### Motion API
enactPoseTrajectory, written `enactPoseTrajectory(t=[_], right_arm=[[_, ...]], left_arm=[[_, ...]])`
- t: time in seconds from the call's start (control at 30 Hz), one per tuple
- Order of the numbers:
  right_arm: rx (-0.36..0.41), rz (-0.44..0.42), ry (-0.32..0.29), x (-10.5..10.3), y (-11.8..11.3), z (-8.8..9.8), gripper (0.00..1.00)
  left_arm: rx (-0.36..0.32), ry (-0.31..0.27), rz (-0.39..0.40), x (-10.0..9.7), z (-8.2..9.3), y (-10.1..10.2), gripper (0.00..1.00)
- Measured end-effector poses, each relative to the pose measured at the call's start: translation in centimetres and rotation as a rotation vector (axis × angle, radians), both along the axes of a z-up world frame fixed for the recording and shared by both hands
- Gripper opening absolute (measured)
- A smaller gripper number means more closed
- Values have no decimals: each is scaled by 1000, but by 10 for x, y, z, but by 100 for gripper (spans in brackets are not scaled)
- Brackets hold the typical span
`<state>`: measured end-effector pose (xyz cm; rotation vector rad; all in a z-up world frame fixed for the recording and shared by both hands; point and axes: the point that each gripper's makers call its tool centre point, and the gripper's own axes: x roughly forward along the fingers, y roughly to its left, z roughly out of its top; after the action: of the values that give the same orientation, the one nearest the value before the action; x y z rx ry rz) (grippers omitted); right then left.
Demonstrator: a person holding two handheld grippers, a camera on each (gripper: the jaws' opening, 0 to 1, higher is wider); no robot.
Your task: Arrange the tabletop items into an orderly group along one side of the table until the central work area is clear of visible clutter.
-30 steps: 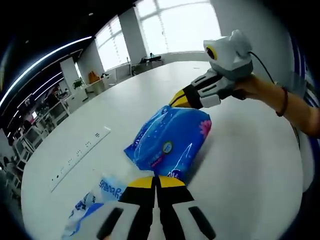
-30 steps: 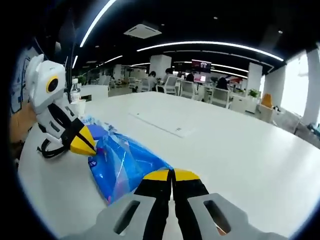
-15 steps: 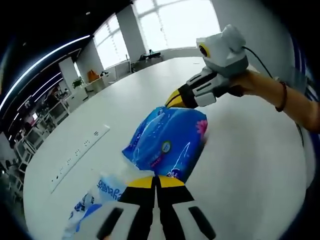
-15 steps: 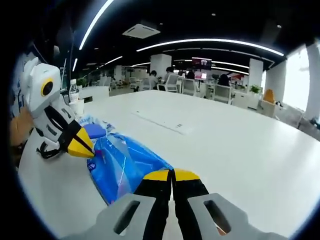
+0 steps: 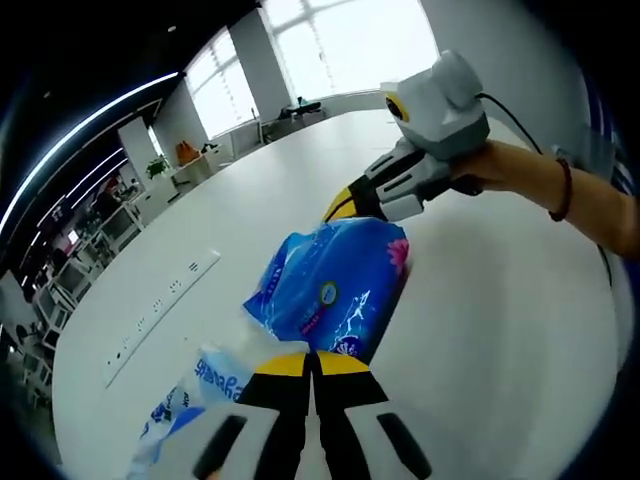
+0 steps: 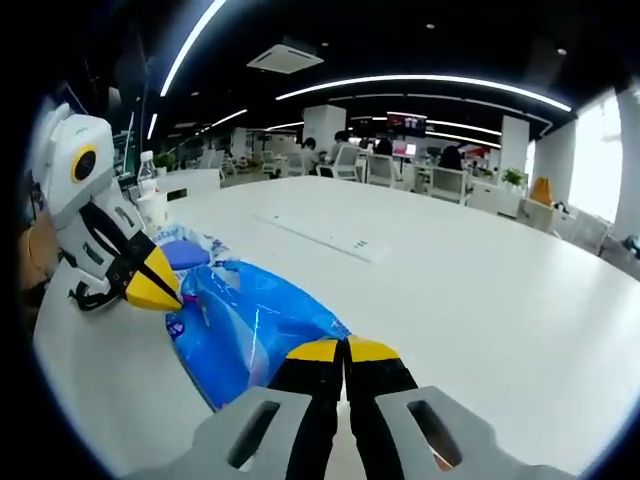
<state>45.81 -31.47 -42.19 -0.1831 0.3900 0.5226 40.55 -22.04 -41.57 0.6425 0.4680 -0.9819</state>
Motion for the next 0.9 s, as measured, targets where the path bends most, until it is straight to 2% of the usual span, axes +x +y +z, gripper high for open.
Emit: enactPoseTrajectory(t=[0.27,0.37,0.43,0.53,0.7,0.77,0.83,0.9], right_arm=[[-19,-2,0,0,1,-2,0],[1,-13,6,1,-2,-1,0],[18,-16,10,1,-4,0,0],[19,-37,-4,2,-8,3,4],[-25,-60,-35,-1,-20,11,15],[17,-78,-48,-2,-24,19,19],[60,-98,-70,-1,-27,29,23],[72,-126,-90,-2,-33,36,23]], left_arm=[[1,-8,12,0,0,0,0],[4,-6,4,0,0,0,0],[15,0,-13,-2,-1,1,4],[24,-4,-40,-6,-1,2,18],[26,-23,-26,-7,5,12,19],[1,-24,-19,-10,12,16,20],[-64,-14,-8,-15,23,16,22],[-116,-7,0,-19,33,20,24]])
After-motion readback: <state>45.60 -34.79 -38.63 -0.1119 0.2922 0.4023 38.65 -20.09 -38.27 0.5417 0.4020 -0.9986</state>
